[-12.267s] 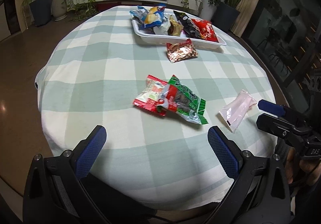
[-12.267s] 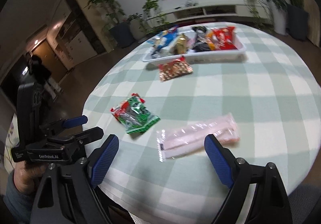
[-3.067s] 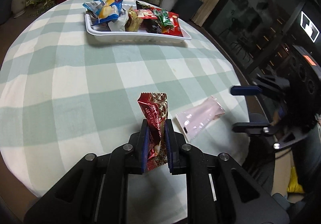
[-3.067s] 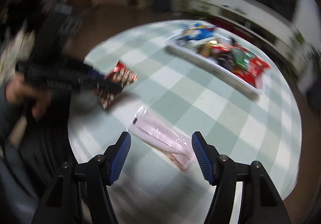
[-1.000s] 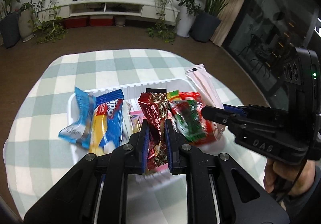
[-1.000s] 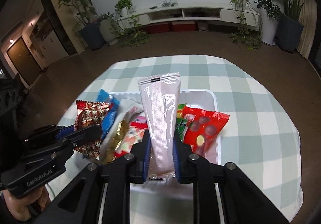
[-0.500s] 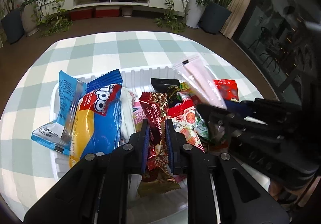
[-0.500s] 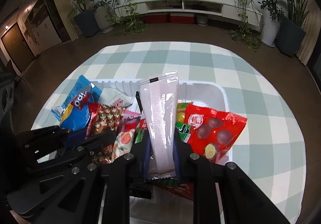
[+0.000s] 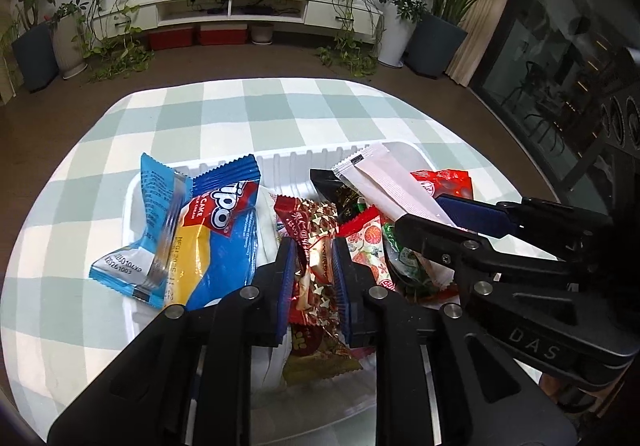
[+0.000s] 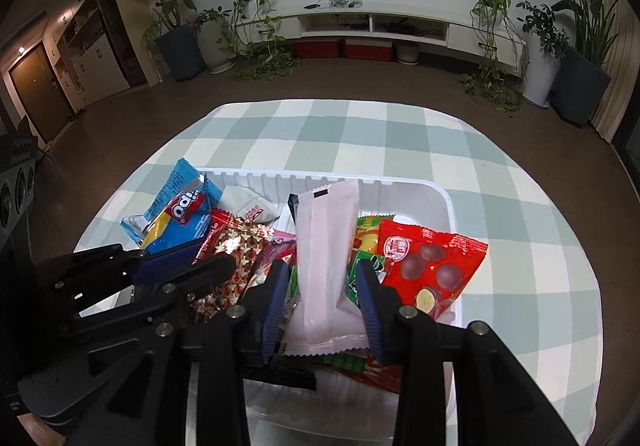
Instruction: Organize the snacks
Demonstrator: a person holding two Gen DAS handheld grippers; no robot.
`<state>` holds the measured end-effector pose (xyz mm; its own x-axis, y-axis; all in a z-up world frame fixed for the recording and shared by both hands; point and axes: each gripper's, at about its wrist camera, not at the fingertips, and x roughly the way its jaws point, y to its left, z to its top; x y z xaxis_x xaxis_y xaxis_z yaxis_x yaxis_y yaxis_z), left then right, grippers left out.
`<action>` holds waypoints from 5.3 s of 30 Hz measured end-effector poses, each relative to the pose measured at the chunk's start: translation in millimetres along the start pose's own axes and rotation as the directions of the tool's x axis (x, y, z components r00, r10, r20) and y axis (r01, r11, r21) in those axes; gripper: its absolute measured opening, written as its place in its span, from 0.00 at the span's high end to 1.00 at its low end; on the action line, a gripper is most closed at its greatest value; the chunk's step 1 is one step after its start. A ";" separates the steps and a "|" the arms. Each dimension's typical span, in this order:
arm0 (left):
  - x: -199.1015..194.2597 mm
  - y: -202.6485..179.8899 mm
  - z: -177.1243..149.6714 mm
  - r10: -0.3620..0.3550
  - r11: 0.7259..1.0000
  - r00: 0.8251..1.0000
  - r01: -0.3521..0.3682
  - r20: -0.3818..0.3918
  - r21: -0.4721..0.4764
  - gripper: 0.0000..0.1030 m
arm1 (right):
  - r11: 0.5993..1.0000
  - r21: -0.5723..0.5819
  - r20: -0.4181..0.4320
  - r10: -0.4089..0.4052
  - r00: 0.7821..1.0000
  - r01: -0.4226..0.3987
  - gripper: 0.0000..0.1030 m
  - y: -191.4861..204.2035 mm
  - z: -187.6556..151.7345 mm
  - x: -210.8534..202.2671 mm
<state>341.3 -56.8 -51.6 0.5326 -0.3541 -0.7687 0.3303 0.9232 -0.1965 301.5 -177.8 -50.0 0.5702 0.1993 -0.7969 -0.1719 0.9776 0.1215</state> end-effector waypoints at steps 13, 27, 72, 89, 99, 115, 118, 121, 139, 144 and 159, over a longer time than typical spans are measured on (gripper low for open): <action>-76.8 -13.6 -16.2 0.080 0.997 0.986 -0.081 0.146 0.000 0.06 | 0.996 0.076 0.209 -0.053 0.976 0.038 0.30 -10.0 -21.5 -84.6; -261.3 -73.9 -102.4 0.274 0.956 0.853 -0.291 0.444 -0.031 0.00 | 0.968 0.095 0.734 -0.225 0.641 0.231 0.00 37.4 -119.9 -279.0; -238.0 -61.1 -231.8 0.346 0.934 0.931 -0.330 0.116 -0.137 0.00 | 0.972 0.113 0.302 -0.229 0.925 0.204 0.00 64.1 -225.2 -238.6; -234.0 -56.9 -234.9 0.350 0.931 0.931 -0.334 0.101 -0.147 0.00 | 0.974 0.097 0.261 -0.223 0.939 0.204 0.00 67.3 -225.4 -229.9; -234.1 -54.1 -236.8 0.358 0.928 0.929 -0.342 0.096 -0.151 0.00 | 0.975 0.093 0.249 -0.220 0.943 0.203 0.00 68.2 -227.1 -227.9; -232.0 -54.6 -239.0 0.361 0.927 0.928 -0.346 0.089 -0.148 0.00 | 0.975 0.092 0.236 -0.221 0.946 0.204 0.00 68.9 -230.4 -223.8; -231.3 -54.8 -240.3 0.362 0.926 0.928 -0.348 0.087 -0.148 0.00 | 0.974 0.091 0.231 -0.223 0.947 0.207 0.00 68.4 -232.8 -221.4; -231.3 -54.5 -240.1 0.361 0.926 0.928 -0.346 0.088 -0.148 0.00 | 0.974 0.091 0.230 -0.223 0.947 0.207 0.00 68.3 -233.0 -221.4; -229.6 -51.5 -244.7 0.362 0.926 0.929 -0.348 0.078 -0.149 0.00 | 0.974 0.089 0.215 -0.223 0.951 0.209 0.00 68.7 -236.5 -219.6; -228.8 -52.3 -245.3 0.361 0.926 0.929 -0.347 0.076 -0.149 0.00 | 0.974 0.086 0.210 -0.222 0.952 0.209 0.00 68.7 -239.3 -219.3; -226.8 -53.0 -248.8 0.354 0.929 0.932 -0.343 0.073 -0.138 0.00 | 0.974 0.088 0.190 -0.220 0.957 0.207 0.00 67.5 -241.5 -214.8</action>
<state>9.1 11.8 -18.2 0.6701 -0.0138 -0.7421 0.0170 0.9998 -0.0032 -26.6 -171.0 -13.6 0.7362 -0.0117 -0.6766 0.0213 0.9998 0.0058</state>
